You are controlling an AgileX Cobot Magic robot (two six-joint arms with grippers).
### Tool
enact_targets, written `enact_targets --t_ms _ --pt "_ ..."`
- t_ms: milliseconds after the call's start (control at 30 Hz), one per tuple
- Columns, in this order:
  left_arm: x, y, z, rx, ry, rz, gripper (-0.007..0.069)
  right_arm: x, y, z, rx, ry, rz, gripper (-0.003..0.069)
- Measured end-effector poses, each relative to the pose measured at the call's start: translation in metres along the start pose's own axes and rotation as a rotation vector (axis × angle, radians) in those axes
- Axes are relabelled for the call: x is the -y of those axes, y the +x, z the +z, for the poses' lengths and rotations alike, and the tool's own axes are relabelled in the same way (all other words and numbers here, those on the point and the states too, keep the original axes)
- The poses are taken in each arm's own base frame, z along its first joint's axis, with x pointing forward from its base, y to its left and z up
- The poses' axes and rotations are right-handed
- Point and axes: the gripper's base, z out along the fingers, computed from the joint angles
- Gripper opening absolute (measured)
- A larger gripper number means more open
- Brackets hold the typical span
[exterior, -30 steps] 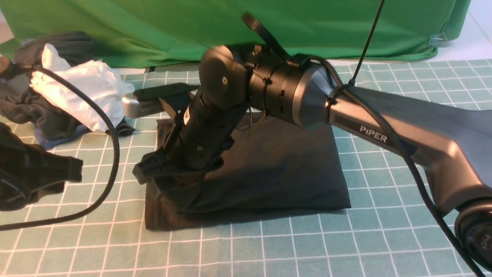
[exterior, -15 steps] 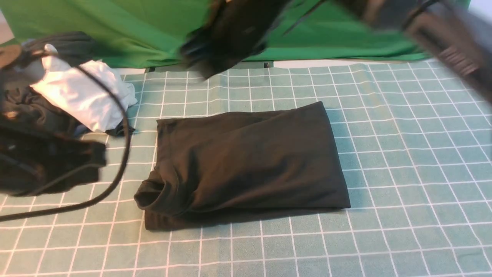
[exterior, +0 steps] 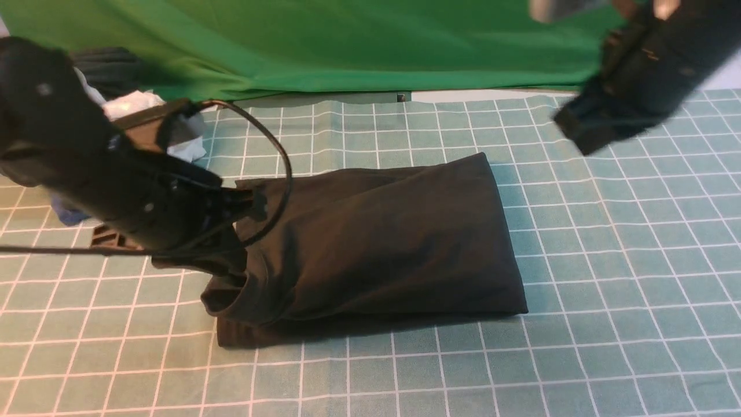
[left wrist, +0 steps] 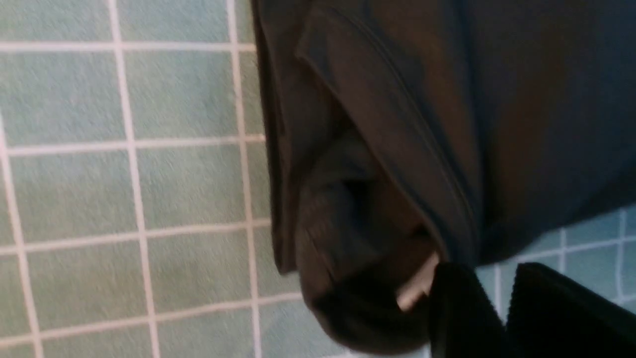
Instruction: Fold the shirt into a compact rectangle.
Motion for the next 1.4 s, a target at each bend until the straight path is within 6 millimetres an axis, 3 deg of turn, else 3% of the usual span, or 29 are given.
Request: enact_targets --t_ms 33,67,133,167,267,433,533,600,633,733,833,1100,1400 --pt "0.000 0.000 0.002 -0.005 -0.002 -0.001 0.0159 0.000 0.000 0.000 0.005 0.001 0.000 0.0016" --pt "-0.001 -0.008 0.011 -0.021 -0.013 -0.003 0.0228 0.003 0.014 -0.005 0.034 0.014 0.014 0.0015" --pt "-0.002 -0.015 0.021 -0.029 -0.017 -0.009 0.0321 0.003 0.023 -0.007 0.067 0.023 0.019 0.0015" --pt "-0.002 -0.016 0.021 -0.028 -0.017 -0.009 0.0329 0.003 0.025 -0.007 0.065 0.023 0.020 0.0015" --pt "-0.003 -0.021 0.039 -0.056 -0.007 -0.022 0.0456 0.002 0.037 -0.005 0.094 0.028 0.024 0.0015" --pt "-0.005 -0.024 0.057 -0.077 0.001 -0.024 0.0497 0.002 0.043 0.003 0.086 0.029 0.027 0.0015" --pt "-0.006 -0.026 0.062 -0.079 0.003 -0.012 0.0453 0.002 0.044 0.005 0.085 0.030 0.029 0.0015" --pt "-0.007 -0.026 0.066 -0.086 0.000 -0.002 0.0354 0.002 0.044 0.005 0.093 0.031 0.029 0.0015" --pt "-0.007 -0.026 0.066 -0.087 0.000 -0.001 0.0344 0.002 0.044 0.005 0.094 0.032 0.029 0.0015" --pt "-0.009 -0.026 0.067 -0.095 -0.014 0.044 0.0138 0.002 0.044 0.005 0.094 0.032 0.028 0.0015" --pt "-0.011 -0.024 0.064 -0.105 -0.042 0.072 0.0040 0.003 0.043 0.005 0.097 0.032 0.027 0.0015" --pt "-0.007 -0.017 0.031 -0.078 -0.065 0.128 0.0011 0.003 0.043 0.005 0.105 0.034 0.025 0.0015" --pt "-0.011 -0.013 0.035 -0.135 -0.093 0.071 0.0025 0.003 0.043 0.005 0.108 0.035 0.024 0.0018"
